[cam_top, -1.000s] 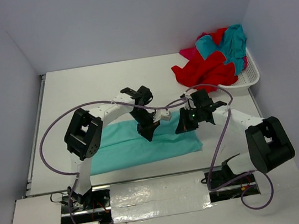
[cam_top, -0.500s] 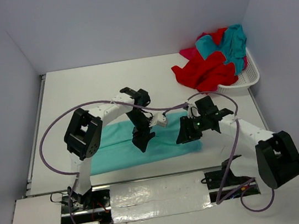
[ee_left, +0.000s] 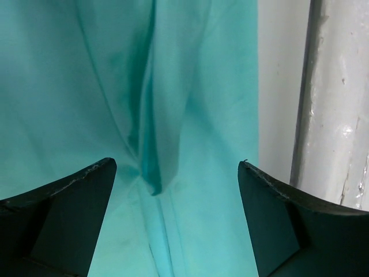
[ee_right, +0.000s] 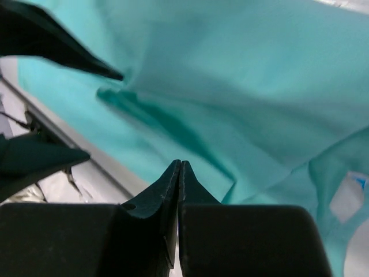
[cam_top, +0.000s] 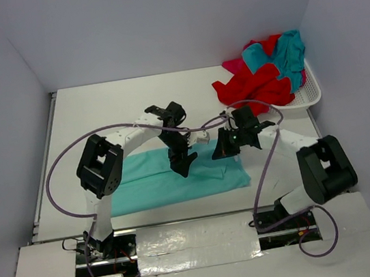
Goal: Fold and stack the t-shirts
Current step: Fold the other side of the tshirt into a rectangle
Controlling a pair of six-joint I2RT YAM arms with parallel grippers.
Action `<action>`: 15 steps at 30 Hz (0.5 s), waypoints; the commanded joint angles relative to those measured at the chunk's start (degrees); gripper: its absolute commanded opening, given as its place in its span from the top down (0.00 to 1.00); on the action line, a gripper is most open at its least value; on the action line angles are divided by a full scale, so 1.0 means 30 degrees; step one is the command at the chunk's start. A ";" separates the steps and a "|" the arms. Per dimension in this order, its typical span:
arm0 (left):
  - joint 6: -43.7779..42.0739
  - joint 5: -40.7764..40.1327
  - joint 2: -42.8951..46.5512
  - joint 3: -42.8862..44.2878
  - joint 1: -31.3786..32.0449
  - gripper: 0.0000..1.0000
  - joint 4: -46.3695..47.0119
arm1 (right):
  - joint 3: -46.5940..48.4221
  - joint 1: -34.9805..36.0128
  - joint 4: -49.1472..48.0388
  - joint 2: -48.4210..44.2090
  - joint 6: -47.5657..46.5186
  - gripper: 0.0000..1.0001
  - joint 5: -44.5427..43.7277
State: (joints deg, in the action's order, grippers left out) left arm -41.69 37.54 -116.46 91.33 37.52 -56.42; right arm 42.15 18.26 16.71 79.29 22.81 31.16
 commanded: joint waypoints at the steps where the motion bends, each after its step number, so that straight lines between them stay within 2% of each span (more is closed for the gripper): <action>1: 0.0889 -0.0003 0.0853 -0.0149 -0.0113 0.01 0.1024 | 0.1006 0.0415 -0.1996 0.1897 0.0632 0.97 -0.0221; 4: 0.1708 -0.0237 0.0911 -0.0151 -0.0201 0.01 0.1696 | 0.1126 0.1265 -0.2054 0.2955 0.0017 0.98 -0.0191; 8: 0.3494 -0.0384 0.0912 0.0375 -0.0932 0.01 0.2693 | -0.0071 0.1822 -0.3253 0.2723 0.0366 0.99 0.0424; 15: 0.3087 0.0143 0.0589 0.1169 -0.1431 0.01 0.1524 | -0.0194 0.2848 -0.2614 0.3160 -0.0863 1.00 0.0805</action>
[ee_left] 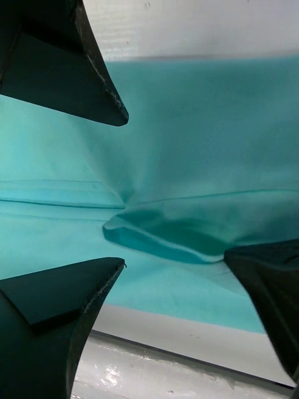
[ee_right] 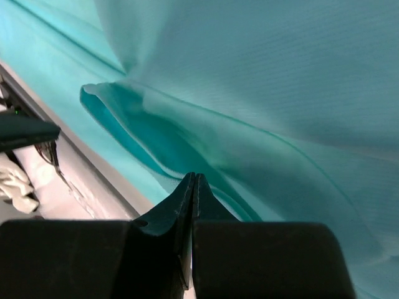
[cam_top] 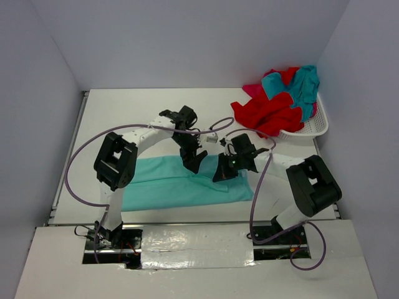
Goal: Fold and stack the t-shirts
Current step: Fold the other side of the tshirt into a rectangle
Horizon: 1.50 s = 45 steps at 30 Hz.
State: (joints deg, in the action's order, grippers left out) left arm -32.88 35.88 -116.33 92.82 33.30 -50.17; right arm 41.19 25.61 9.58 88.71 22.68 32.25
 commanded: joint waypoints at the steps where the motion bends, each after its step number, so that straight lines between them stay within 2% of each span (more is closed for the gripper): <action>1: 0.0180 0.0755 0.0574 0.0615 -0.0141 0.01 -0.0532 | 0.0215 0.0516 -0.0062 0.0079 -0.1053 1.00 0.0557; 6: 0.0911 0.0288 0.0896 0.0351 -0.1167 0.06 0.0169 | 0.0479 0.1219 0.1632 -0.0885 -0.2807 1.00 0.0853; 11: 0.1206 -0.1554 0.1394 -0.0088 -0.1549 0.07 0.1020 | 0.0362 0.2506 0.3335 -0.1707 -0.4012 1.00 0.0823; 16: 0.1030 -0.1764 0.1834 -0.0469 -0.1695 0.06 0.1079 | 0.0683 0.3505 0.5124 -0.2817 -0.4920 1.00 0.0560; 21: 0.1059 -0.1737 0.2039 -0.0470 -0.2222 0.06 0.0729 | 0.1210 0.3506 0.3753 -0.4901 -0.4396 0.98 -0.0349; 24: 0.1555 -0.1442 0.2390 -0.0615 -0.3041 0.07 0.0990 | 0.1738 0.3506 0.2437 -0.4055 -0.3548 0.97 -0.0145; 26: 0.2429 -0.2141 0.2828 -0.0704 -0.3596 0.08 0.1429 | 0.2002 0.3331 0.2313 -0.2858 -0.2527 0.99 -0.1626; 27: 0.2755 -0.2638 0.2976 -0.0733 -0.3803 0.11 0.1605 | 0.2061 0.3040 0.2545 -0.2502 -0.1998 0.99 -0.2161; 29: 0.3663 -0.4104 0.3327 -0.0734 -0.4764 0.22 0.1491 | 0.1712 0.1315 0.2548 -0.2438 -0.0914 0.90 -0.2459; 30: 0.3840 -0.4282 0.3793 -0.0849 -0.5236 0.39 0.1316 | 0.1478 0.0700 0.2170 -0.2817 0.0194 0.81 -0.2633; 31: 0.4074 -0.4313 0.4174 -0.0996 -0.5820 0.48 0.1082 | 0.1011 0.0113 0.1964 -0.3285 0.0611 0.78 -0.2838; 32: 0.4163 -0.4342 0.4903 -0.1229 -0.7044 0.53 0.0993 | 0.0920 -0.1053 0.1933 -0.4102 0.0992 0.69 -0.3159; 33: 0.4280 -0.4690 0.5288 -0.1696 -0.7608 0.59 0.0963 | 0.0919 -0.1644 0.2106 -0.4429 0.1373 0.64 -0.3713; 35: 0.4428 -0.6294 0.6136 -0.2137 -0.9156 0.56 0.0671 | 0.1327 -0.3135 0.2400 -0.4492 0.1436 0.51 -0.3952; 36: 0.4544 -0.7001 0.6489 -0.2778 -1.0210 0.44 0.0554 | 0.1735 -0.3753 0.2633 -0.4114 0.1203 0.48 -0.4098; 37: 0.4632 -0.7008 0.6493 -0.3132 -1.0221 0.43 0.0552 | 0.1971 -0.3760 0.2780 -0.4110 0.1143 0.48 -0.4274; 38: 0.4720 -0.7269 0.6667 -0.3513 -1.1265 0.34 0.0697 | 0.2205 -0.4166 0.3101 -0.3414 0.1084 0.47 -0.4420; 41: 0.4838 -0.7301 0.6494 -0.5298 -1.3667 0.22 0.1370 | 0.2910 -0.5103 0.3280 -0.1770 0.0879 0.47 -0.4744; 45: 0.3817 -0.8354 0.6288 -0.6707 -1.5024 0.14 0.2396 | 0.3788 -0.5489 0.3369 0.0075 0.0528 0.45 -0.4570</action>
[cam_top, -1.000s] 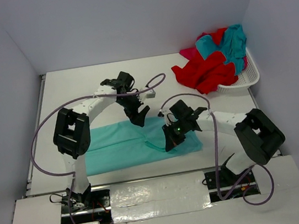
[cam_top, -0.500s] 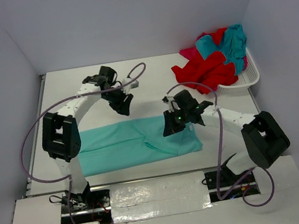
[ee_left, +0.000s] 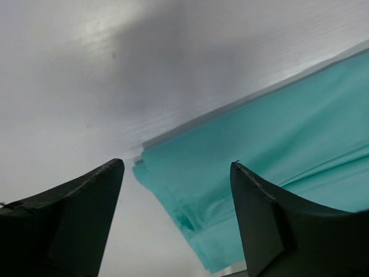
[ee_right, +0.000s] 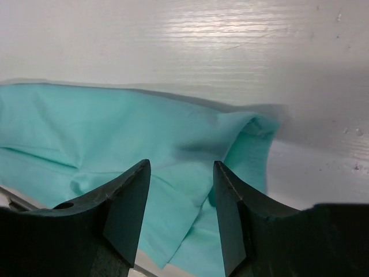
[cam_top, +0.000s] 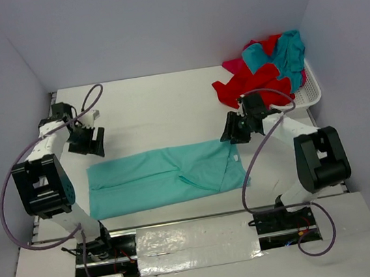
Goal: Fold and stack the t-shirts
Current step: Fold the other side of the tshirt into a rectangle
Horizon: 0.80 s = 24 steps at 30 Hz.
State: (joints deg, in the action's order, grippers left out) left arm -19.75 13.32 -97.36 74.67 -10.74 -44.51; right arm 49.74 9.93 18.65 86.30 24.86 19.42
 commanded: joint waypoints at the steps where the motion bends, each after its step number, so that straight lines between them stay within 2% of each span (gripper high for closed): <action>1: -0.0711 -0.1011 -0.0036 -0.0924 -0.0577 0.10 0.0772 | 0.1028 -0.0264 -0.0033 0.1084 -0.0317 0.44 0.0143; 4: -0.1356 -0.1247 -0.0328 -0.2125 -0.0667 0.10 0.1768 | 0.1613 -0.0294 0.0022 0.2021 -0.0318 0.44 -0.0143; 6: -0.1328 -0.1160 -0.0533 -0.2741 -0.0667 0.13 0.2414 | 0.1937 -0.0439 0.0285 0.2432 -0.0318 0.44 -0.0350; 12: -0.1181 -0.1304 -0.1324 -0.3416 -0.0667 0.33 0.3058 | 0.2230 -0.0528 0.0608 0.2988 -0.0494 0.46 -0.0323; 13: -0.1181 -0.1480 -0.1441 -0.3475 -0.0667 0.40 0.3147 | 0.2201 -0.0528 0.0260 0.3019 -0.0552 0.51 -0.0118; 15: -0.1181 -0.1715 -0.1676 -0.3622 -0.0667 0.50 0.3293 | 0.2317 -0.0528 0.0052 0.3340 -0.0495 0.68 0.0119; 16: -0.1152 -0.1861 -0.1938 -0.3593 -0.0667 0.61 0.3352 | 0.2550 -0.0586 0.0080 0.3458 -0.0494 0.85 0.0002; 18: -0.1210 -0.1804 -0.2203 -0.3564 -0.0696 0.75 0.3353 | 0.3457 -0.0645 0.0226 0.3837 -0.0552 1.00 -0.0319; 19: -0.1152 -0.1920 -0.2436 -0.3476 -0.0667 1.00 0.3382 | 0.3838 -0.0645 0.0459 0.3985 -0.0640 1.00 -0.0437; 24: -0.1415 -0.2329 -0.2761 -0.3592 -0.0667 1.00 0.3586 | 0.6797 -0.0996 0.1661 0.5476 -0.1372 1.00 -0.1520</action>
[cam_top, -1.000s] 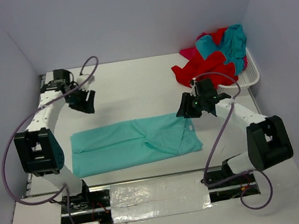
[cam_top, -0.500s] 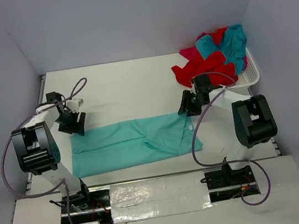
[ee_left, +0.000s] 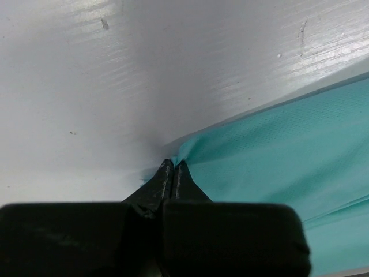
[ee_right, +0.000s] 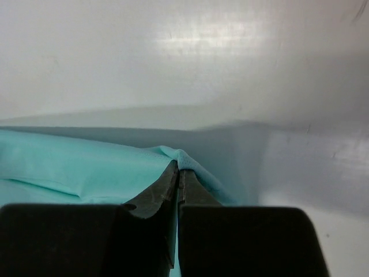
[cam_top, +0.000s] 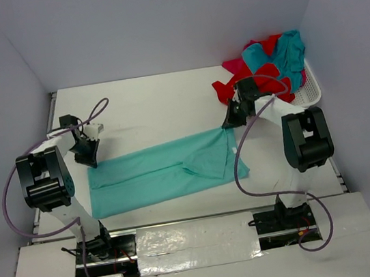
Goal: Fold and stack the t-shirts
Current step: Fold the other side of the tshirt into a rectangle, then rotate the tshirt 90 degrees
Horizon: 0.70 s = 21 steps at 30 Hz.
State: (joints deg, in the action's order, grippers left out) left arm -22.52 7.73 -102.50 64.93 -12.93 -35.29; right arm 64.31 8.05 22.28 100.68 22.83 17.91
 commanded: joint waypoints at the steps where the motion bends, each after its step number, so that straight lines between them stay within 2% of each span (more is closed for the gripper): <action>1: -0.0548 -0.0582 -0.0991 -0.0488 0.0061 1.00 0.0629 | 0.2376 -0.0341 0.0743 0.0948 -0.0899 1.00 -0.1077; 5: -0.0870 -0.1023 -0.1107 -0.0549 0.0062 1.00 0.0719 | 0.4716 -0.0341 0.1506 0.2673 -0.1572 1.00 -0.1136; 8: -0.0988 -0.0906 -0.1254 -0.0314 0.0061 1.00 0.0572 | 0.5745 -0.0341 0.2122 0.3497 -0.2070 0.84 -0.1195; 9: -0.1017 -0.0848 -0.1341 -0.0256 0.0061 1.00 0.0513 | 0.5952 -0.0341 0.2210 0.3934 -0.2131 0.69 -0.1079; 11: -0.1017 -0.0730 -0.1516 0.0095 0.0061 1.00 0.0367 | 0.6624 -0.0341 0.2386 0.4318 -0.2335 0.57 -0.0671; 15: -0.0842 -0.0408 -0.2131 0.0740 0.0061 0.90 -0.0131 | 0.7856 -0.0224 0.2971 0.4584 -0.2774 0.32 -0.0550; 19: -0.0725 -0.0466 -0.2221 0.0916 0.0061 0.78 -0.0161 | 0.8824 0.0243 0.4666 0.3795 -0.3273 0.25 -0.1574; 21: -0.0696 -0.0495 -0.2162 0.0946 0.0062 0.77 -0.0190 | 0.8622 0.0595 0.5255 0.2625 -0.3216 0.21 -0.2274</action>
State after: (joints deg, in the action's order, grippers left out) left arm -23.81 6.92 -105.51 68.75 -12.60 -38.61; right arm 87.99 8.14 33.17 114.52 14.81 14.26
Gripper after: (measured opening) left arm 0.224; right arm 0.775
